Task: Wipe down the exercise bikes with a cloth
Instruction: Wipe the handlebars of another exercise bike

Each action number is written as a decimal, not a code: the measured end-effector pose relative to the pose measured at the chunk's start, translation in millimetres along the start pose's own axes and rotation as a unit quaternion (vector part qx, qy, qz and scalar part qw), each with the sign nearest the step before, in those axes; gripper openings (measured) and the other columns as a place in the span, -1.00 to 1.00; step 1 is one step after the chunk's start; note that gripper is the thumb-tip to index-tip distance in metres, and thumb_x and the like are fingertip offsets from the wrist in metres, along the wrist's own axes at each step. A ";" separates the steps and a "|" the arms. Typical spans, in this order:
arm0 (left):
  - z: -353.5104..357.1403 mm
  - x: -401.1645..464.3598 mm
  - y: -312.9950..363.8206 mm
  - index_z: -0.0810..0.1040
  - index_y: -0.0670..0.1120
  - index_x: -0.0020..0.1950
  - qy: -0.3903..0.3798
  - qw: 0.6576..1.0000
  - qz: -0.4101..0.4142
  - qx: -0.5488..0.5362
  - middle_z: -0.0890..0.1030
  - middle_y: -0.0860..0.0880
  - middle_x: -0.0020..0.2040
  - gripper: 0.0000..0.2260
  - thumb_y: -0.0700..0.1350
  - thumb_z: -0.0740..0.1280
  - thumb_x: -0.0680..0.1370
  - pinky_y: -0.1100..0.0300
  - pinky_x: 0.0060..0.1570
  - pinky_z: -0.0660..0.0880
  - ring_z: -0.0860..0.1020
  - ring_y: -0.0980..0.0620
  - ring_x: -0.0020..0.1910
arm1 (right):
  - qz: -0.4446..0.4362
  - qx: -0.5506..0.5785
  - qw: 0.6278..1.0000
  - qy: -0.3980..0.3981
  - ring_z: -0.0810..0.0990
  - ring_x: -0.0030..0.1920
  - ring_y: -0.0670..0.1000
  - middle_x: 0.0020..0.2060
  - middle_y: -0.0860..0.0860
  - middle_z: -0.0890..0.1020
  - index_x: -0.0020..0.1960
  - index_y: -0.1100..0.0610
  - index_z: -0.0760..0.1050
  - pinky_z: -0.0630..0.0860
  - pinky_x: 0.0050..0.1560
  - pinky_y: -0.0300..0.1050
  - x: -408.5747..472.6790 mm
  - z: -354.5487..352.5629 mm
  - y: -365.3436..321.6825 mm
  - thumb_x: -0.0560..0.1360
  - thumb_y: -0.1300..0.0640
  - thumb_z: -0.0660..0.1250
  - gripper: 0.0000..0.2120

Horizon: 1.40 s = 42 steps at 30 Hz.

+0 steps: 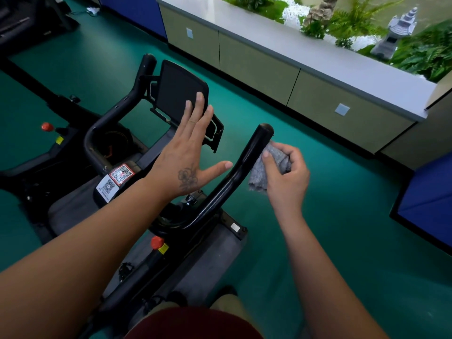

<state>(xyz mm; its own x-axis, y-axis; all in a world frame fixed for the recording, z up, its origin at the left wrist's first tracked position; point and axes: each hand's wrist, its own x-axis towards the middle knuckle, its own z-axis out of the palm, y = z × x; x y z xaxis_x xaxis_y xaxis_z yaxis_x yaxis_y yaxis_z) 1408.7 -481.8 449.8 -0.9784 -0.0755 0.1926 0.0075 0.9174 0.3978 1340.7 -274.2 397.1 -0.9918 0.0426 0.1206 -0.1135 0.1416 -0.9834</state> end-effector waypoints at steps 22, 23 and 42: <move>-2.9 -1.8 -2.8 -0.12 -0.08 0.77 -0.005 1.000 0.009 0.001 -0.26 -0.01 0.76 -0.01 0.35 0.36 0.59 -0.03 0.61 0.18 -0.24 -0.05 0.74 | -0.034 -0.007 0.999 -0.015 0.67 0.06 -0.04 0.01 -0.07 0.66 0.03 -0.03 0.63 0.62 0.12 0.15 -64.4 8.2 19.9 0.54 0.16 0.53 -0.86; -3.3 -2.4 -3.0 -0.12 -0.07 0.77 -0.004 1.000 0.010 0.005 -0.26 0.00 0.76 -0.01 0.34 0.37 0.60 0.01 0.59 0.17 -0.25 -0.04 0.74 | -0.031 -0.009 0.999 -0.020 0.67 0.07 -0.05 0.01 -0.08 0.67 0.03 -0.04 0.63 0.62 0.13 0.12 -63.4 7.2 20.3 0.54 0.15 0.54 -0.85; -27.4 -12.2 -22.3 -0.10 -0.02 0.77 -0.078 0.996 0.048 -0.014 -0.31 0.14 0.74 -0.04 0.36 0.35 0.60 -0.01 0.53 0.21 -0.24 0.13 0.72 | 0.053 0.009 0.998 0.013 0.72 0.02 -0.08 -0.03 -0.11 0.74 -0.01 0.01 0.67 0.66 0.04 -0.08 -81.8 13.6 21.9 0.49 0.16 0.59 -0.85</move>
<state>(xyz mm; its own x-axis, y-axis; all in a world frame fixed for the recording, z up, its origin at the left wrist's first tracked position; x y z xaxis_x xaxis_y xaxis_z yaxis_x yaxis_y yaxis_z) 1426.1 -512.1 463.2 -0.9931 0.0756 0.0900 0.1061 0.9060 0.4097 1418.5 -288.1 363.9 -0.9964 0.0826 0.0193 -0.0096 0.1166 -0.9931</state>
